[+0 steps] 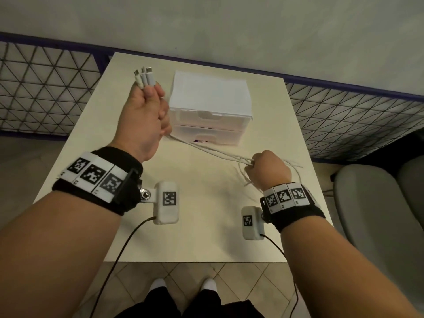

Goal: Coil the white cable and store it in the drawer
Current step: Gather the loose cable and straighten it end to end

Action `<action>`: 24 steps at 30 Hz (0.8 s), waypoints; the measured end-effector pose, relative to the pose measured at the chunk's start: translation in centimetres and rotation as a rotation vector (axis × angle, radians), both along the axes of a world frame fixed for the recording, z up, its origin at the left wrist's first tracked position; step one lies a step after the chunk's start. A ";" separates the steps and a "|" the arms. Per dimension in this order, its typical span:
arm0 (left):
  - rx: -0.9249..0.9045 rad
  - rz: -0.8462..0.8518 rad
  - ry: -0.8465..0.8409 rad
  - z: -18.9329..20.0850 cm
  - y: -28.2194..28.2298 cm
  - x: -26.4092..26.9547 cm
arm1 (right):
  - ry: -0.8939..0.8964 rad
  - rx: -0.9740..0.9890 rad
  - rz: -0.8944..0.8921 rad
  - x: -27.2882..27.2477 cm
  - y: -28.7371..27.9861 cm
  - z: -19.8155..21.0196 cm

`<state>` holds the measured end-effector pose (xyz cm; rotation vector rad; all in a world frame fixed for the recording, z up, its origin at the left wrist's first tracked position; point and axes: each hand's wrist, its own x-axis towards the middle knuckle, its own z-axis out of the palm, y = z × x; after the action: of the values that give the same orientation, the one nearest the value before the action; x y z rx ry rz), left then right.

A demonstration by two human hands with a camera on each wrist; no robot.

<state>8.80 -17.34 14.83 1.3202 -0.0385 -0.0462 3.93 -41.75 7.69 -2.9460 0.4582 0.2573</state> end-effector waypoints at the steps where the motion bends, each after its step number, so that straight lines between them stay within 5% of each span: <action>1: -0.015 0.014 -0.004 0.2 0.3 0.2 | -0.024 0.015 -0.016 -0.2 -0.2 -0.2; 6: 0.017 0.114 -0.057 0.6 1.0 0.6 | -0.196 0.183 -0.066 -0.7 -0.4 0.7; 13: 0.013 0.274 -0.107 1.8 1.7 1.4 | -0.418 1.193 -0.065 -1.0 -0.6 6.2; 15: 0.005 0.286 -0.108 2.0 1.7 1.6 | -0.438 1.060 -0.083 -0.6 -1.2 5.8; 17: -0.007 0.287 -0.093 2.0 1.5 1.6 | -0.360 0.620 -0.035 -0.1 -1.6 4.5; 19: 0.006 0.282 -0.083 1.6 1.2 1.6 | -0.303 0.394 -0.013 0.0 -1.5 3.0; 24: 0.110 0.241 -0.094 1.1 0.7 1.0 | -0.275 0.657 -0.065 0.2 -0.8 1.9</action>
<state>9.77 -16.63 15.89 1.4287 0.0440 0.2210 4.10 -42.56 9.61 -2.2732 0.3440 -0.0126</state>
